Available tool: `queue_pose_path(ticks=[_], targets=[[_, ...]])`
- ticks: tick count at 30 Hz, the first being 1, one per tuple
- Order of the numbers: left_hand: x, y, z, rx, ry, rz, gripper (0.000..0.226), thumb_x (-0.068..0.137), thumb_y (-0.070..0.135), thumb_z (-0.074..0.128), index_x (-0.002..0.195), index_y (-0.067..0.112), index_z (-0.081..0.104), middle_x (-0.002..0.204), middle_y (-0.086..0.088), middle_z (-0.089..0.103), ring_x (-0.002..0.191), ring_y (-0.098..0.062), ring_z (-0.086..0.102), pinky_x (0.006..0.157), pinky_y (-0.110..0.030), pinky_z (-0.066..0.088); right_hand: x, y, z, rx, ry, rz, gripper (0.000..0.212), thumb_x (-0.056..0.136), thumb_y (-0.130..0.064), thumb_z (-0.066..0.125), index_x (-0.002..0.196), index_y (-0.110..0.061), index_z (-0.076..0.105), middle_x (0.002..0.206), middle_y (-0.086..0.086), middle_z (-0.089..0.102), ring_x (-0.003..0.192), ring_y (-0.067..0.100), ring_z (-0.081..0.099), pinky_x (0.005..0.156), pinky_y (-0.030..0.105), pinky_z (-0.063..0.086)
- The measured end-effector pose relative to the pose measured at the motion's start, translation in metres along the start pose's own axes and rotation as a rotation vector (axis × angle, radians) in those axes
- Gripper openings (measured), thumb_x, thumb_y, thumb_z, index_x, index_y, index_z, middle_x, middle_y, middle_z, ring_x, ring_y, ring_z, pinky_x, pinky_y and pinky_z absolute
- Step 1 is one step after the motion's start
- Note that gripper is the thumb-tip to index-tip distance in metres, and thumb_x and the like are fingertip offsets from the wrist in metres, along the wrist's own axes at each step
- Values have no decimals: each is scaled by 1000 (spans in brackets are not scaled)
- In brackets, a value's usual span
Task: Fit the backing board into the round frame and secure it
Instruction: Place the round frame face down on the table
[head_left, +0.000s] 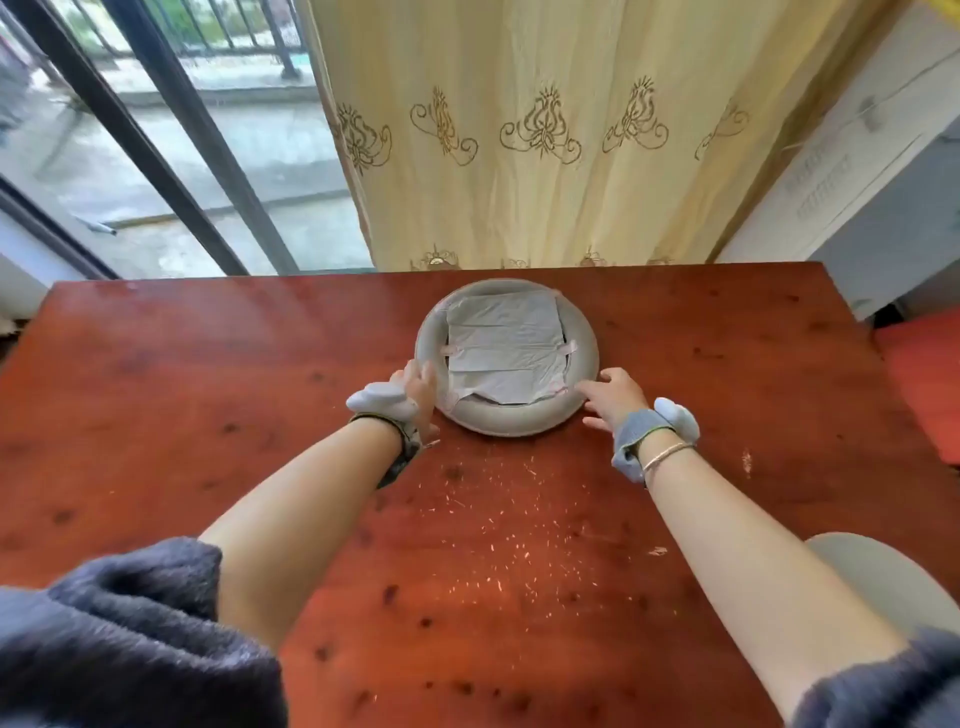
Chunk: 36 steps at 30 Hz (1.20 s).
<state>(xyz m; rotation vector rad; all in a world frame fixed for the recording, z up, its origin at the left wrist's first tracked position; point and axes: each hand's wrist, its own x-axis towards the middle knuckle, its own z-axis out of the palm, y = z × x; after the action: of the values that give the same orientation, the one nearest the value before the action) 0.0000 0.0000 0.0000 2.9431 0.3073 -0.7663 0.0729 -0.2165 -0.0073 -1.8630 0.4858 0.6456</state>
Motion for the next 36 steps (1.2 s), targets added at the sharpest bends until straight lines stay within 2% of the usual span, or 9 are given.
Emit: queue_pose_path(ticks=[4,8,12,16,19,22,27,32,36], targets=[[6,-6,2,29,-32,42,51,82,29,66,118,9,37,121,-8,43,96,-20,51,77,-33,40,14,1,9,115,56,57,53,82,-9,63,129,0,41,119,15,49,104,26,51,86,41,52],[5,-8,8,49,-42,4,79,86,31,62,143,1,17,150,-13,26,120,-32,54,98,-39,45,16,2,18,73,103,59,51,76,-12,73,119,5,51,100,14,54,81,22,53,64,34,55],[9,-17,8,5,31,-22,70,86,33,60,139,2,24,142,-14,39,123,-32,49,100,-40,42,12,-8,23,264,-55,171,7,80,-4,66,80,-3,59,69,6,51,56,13,46,46,25,46],[5,-15,1,99,140,6,77,90,16,49,149,4,1,158,-18,8,147,-30,11,117,-39,24,5,-17,25,334,-110,127,21,80,-5,65,64,-11,52,48,0,45,37,7,38,29,10,40],[0,-10,2,239,211,84,65,99,14,32,150,5,-8,160,-17,2,148,-28,8,118,-38,22,-5,-20,20,398,-131,38,22,81,-1,62,66,-14,52,35,-5,46,22,0,35,30,9,38],[-5,-1,1,234,230,120,61,100,10,25,146,2,-15,156,-16,21,143,-28,26,115,-36,27,-19,-30,11,470,-144,-53,23,86,-1,56,68,-15,52,41,-3,50,27,1,41,31,9,39],[-7,24,-35,130,184,134,62,98,5,27,150,6,-6,141,-18,47,122,-33,52,97,-37,46,-35,-62,-7,496,-95,-200,16,94,-22,51,81,-13,56,78,5,55,69,17,55,54,29,51],[-7,57,-82,-181,126,68,50,98,27,35,141,3,28,121,-17,62,105,-35,63,84,-38,49,-43,-57,-21,461,-77,-113,31,98,-27,39,76,-10,52,65,7,50,57,19,50,55,30,44],[-21,72,-102,-1159,39,33,32,98,18,39,119,-2,51,91,-14,60,90,-31,58,78,-41,48,-42,-26,-24,289,-46,56,32,97,-26,40,73,-9,50,68,7,49,59,19,48,56,31,44]])
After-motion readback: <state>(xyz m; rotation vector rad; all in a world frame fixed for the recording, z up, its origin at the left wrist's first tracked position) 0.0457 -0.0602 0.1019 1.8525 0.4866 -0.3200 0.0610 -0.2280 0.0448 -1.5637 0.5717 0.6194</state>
